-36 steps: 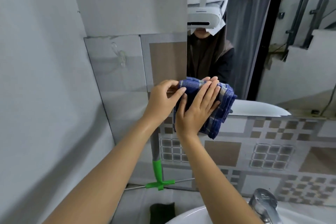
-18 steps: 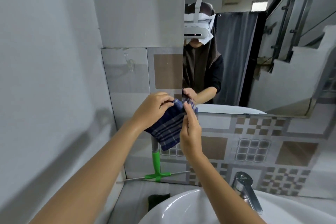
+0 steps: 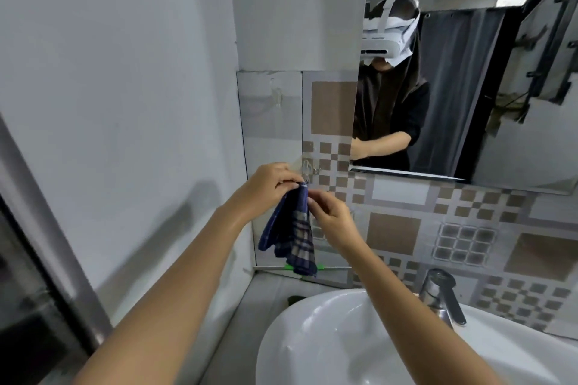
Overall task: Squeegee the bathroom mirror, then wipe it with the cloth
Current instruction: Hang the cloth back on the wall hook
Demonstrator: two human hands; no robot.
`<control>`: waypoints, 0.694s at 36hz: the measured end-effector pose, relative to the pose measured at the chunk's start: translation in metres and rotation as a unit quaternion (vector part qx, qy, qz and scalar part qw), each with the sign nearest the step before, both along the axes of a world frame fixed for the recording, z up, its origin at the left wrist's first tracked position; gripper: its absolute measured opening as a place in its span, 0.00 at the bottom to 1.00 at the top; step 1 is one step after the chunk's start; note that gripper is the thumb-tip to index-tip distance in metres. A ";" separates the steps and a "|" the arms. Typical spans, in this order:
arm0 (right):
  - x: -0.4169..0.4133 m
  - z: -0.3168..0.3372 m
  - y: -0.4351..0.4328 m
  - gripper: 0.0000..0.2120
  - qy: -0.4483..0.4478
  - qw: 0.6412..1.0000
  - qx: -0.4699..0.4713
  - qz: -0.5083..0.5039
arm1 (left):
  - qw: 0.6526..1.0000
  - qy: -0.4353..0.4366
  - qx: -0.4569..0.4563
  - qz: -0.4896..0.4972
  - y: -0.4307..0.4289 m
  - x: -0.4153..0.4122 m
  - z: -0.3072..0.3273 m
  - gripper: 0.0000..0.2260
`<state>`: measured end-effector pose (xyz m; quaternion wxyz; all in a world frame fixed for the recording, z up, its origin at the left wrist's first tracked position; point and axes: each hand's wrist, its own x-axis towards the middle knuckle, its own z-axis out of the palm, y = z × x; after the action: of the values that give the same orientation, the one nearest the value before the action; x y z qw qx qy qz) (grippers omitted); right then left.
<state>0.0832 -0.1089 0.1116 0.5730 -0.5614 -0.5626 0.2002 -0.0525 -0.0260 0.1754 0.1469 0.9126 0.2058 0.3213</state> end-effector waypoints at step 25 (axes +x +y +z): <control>0.005 0.040 0.008 0.03 -0.025 0.999 -0.014 -0.047 | 0.974 -0.164 -0.149 0.037 0.006 -0.004 -0.024 0.06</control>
<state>0.0885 -0.1005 0.1512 0.5598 -0.5996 -0.5472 0.1666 -0.0562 -0.0202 0.1515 0.3013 0.8071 0.2585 0.4370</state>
